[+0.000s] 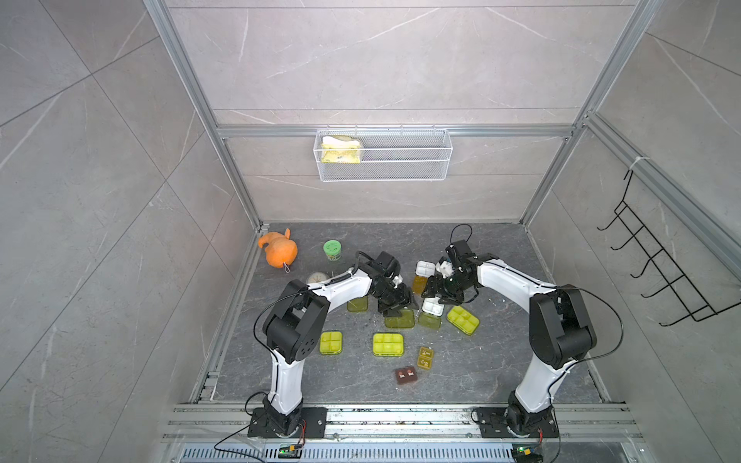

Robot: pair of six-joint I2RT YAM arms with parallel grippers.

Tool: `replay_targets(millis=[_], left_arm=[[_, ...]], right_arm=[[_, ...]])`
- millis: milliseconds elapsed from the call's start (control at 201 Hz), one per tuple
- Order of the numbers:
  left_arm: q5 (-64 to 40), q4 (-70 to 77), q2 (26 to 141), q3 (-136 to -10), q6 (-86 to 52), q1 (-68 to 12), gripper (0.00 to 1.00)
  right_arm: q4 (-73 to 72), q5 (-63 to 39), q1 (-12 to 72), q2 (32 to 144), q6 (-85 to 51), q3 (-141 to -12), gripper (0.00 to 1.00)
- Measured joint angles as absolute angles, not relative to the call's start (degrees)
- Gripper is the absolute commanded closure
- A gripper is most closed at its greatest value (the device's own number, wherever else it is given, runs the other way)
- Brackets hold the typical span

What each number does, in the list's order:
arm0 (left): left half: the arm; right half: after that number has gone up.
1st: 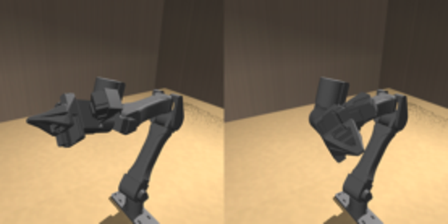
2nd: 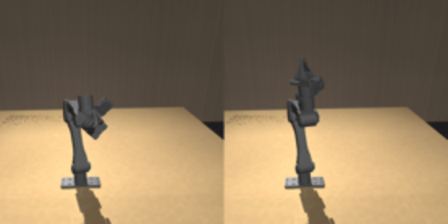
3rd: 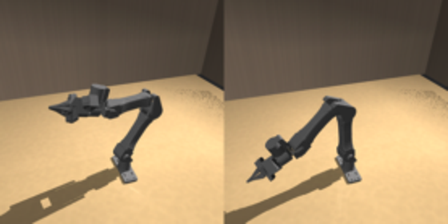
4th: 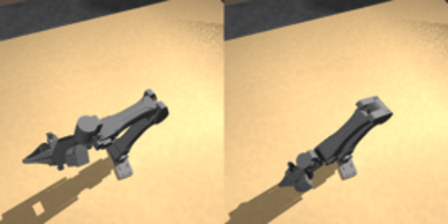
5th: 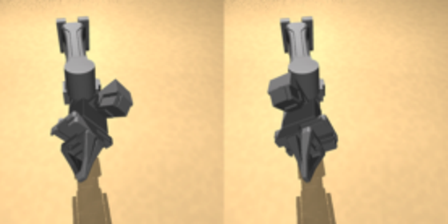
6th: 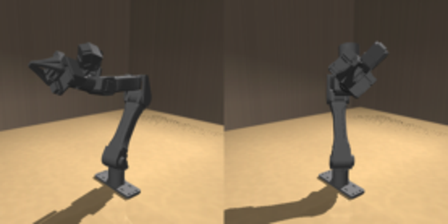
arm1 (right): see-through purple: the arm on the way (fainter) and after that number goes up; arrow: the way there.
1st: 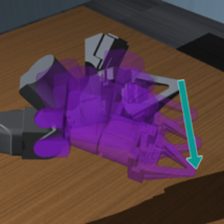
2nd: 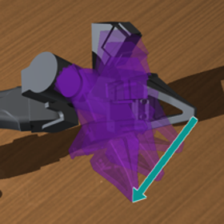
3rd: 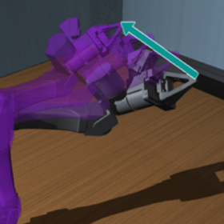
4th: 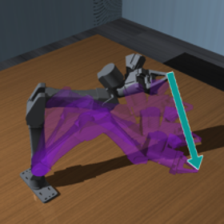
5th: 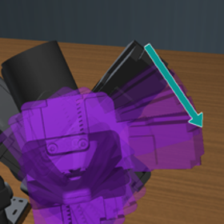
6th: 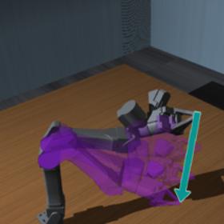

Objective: Close pillboxes
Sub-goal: Close the lid on the pillbox.

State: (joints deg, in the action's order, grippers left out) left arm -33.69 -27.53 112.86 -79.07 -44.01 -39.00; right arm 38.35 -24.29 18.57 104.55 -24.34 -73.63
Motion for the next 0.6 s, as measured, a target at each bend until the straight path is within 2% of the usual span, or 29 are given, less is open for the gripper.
replay_targets(millis=[602], left_arm=[[-35.07, -26.72, 118.78, -84.44, -46.02, -40.27, 0.33]], right_arm=[[37.45, -25.50, 17.10, 109.30, -22.76, -75.29, 0.28]])
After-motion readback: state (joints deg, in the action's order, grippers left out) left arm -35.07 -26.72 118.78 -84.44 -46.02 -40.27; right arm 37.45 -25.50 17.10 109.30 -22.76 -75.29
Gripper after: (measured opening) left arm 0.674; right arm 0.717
